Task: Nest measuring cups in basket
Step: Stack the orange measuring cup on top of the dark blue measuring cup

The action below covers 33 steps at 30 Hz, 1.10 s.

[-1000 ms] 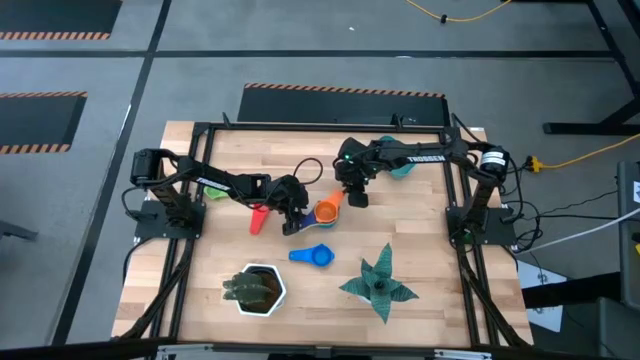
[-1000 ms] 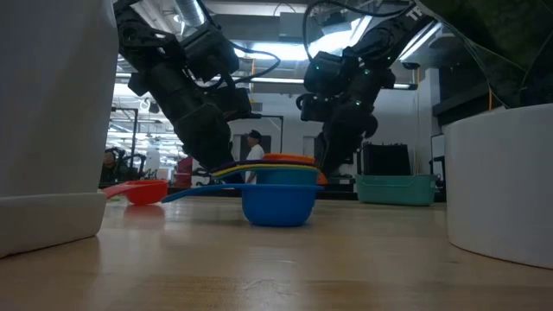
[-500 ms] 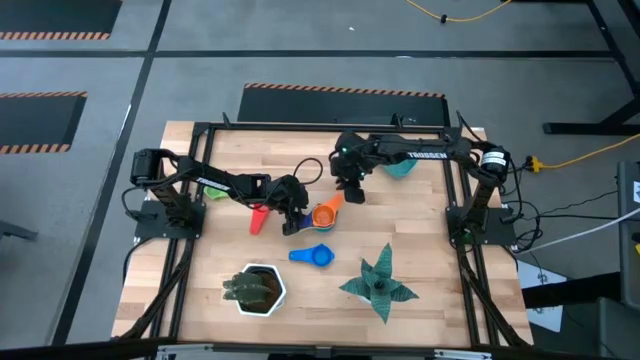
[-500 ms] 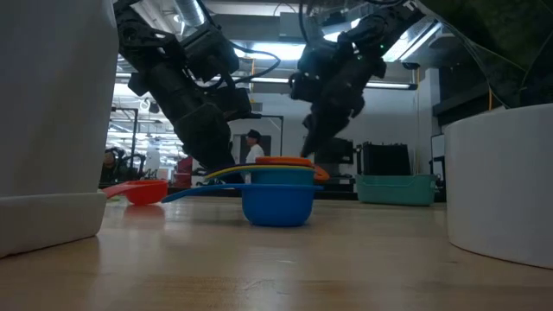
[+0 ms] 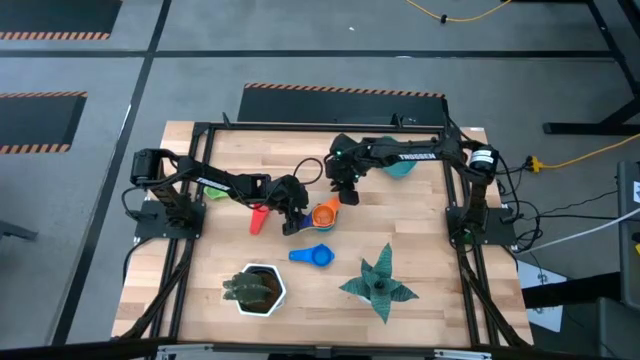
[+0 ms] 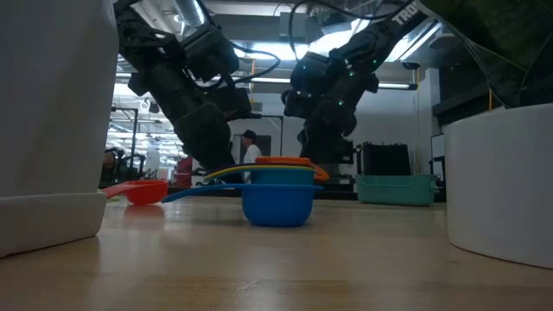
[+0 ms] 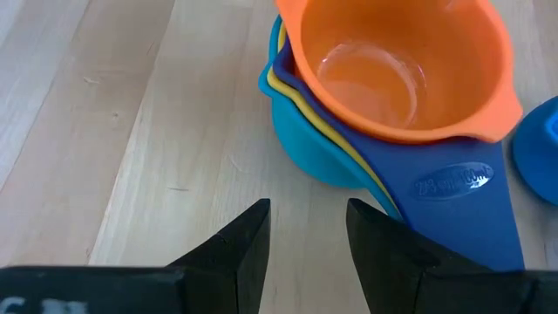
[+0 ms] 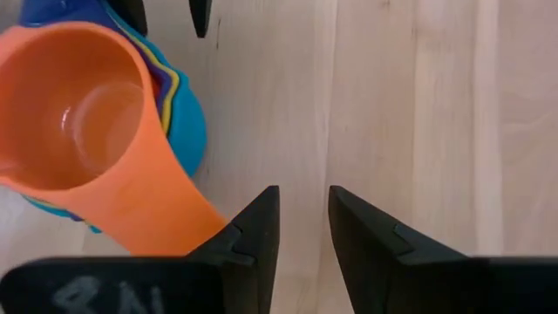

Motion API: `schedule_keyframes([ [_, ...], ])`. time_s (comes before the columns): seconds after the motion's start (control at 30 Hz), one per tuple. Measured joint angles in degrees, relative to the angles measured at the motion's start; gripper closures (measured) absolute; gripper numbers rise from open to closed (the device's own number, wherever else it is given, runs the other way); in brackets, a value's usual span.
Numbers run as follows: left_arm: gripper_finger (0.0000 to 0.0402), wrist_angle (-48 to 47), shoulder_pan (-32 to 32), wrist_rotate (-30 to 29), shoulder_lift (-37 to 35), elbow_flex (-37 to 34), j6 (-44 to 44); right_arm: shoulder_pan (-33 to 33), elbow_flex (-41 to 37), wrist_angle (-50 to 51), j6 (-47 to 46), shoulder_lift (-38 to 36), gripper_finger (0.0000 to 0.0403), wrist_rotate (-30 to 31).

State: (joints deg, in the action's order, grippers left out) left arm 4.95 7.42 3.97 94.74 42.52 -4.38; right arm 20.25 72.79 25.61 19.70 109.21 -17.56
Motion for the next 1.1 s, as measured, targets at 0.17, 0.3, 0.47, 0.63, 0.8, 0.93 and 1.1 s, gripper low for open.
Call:
schedule_keyframes([
  [0.17,0.0256,0.0,0.0,0.0,0.0,0.0,0.0,-0.1,0.0,3.4,-0.1,0.0,0.0297,-0.4],
  [0.3,0.0256,0.0,0.0,0.0,0.0,0.0,0.0,-0.6,0.0,7.7,-0.5,0.0,0.0297,-0.6],
  [0.47,0.0256,0.0,0.0,0.0,0.0,0.0,0.0,-1.4,0.0,11.6,-1.5,0.0,0.0297,-0.7],
  [0.63,0.0256,0.0,-0.9,0.0,0.0,0.0,0.0,-2.2,0.0,13.6,-1.8,0.0,0.0297,-0.7],
  [0.8,0.0256,0.0,-2.6,0.0,0.0,0.0,-0.2,-3.1,0.0,14.4,-4.2,0.0,0.0297,-2.1],
  [0.93,0.0256,0.0,-3.7,0.0,0.0,0.0,-1.3,-3.8,0.0,15.2,-4.5,0.0,0.0297,-6.5],
  [1.1,0.0256,0.0,-4.9,0.0,0.0,0.0,-2.8,-5.0,0.0,17.4,-7.6,-0.1,0.0297,-8.1],
])
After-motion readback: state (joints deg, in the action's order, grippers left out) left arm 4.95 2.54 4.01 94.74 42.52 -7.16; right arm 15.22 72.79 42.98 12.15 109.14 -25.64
